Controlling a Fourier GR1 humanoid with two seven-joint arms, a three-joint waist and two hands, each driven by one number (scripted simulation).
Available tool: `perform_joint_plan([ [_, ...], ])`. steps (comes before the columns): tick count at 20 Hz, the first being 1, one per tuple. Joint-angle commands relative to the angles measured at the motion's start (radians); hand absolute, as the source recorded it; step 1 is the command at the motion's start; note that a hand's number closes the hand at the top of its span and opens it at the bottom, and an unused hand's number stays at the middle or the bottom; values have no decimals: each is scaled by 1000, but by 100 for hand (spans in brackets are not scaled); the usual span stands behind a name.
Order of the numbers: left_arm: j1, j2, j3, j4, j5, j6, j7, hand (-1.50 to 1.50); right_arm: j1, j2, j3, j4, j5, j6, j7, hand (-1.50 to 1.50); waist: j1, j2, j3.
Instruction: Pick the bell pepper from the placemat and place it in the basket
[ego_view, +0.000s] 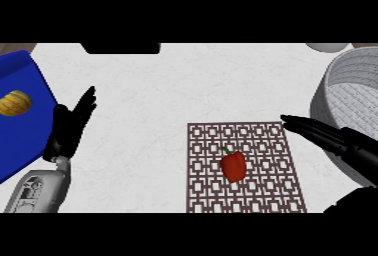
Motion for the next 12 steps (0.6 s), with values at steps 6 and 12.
perform_joint_plan([
  [6,49,-39,6,-38,-51,5,-29,0,-56,125,64,136,156,-31,-45,-150,4,0,0],
  [12,73,-28,36,-79,-17,-53,-1,0,-14,202,139,163,265,-106,-90,-150,3,-1,0],
])
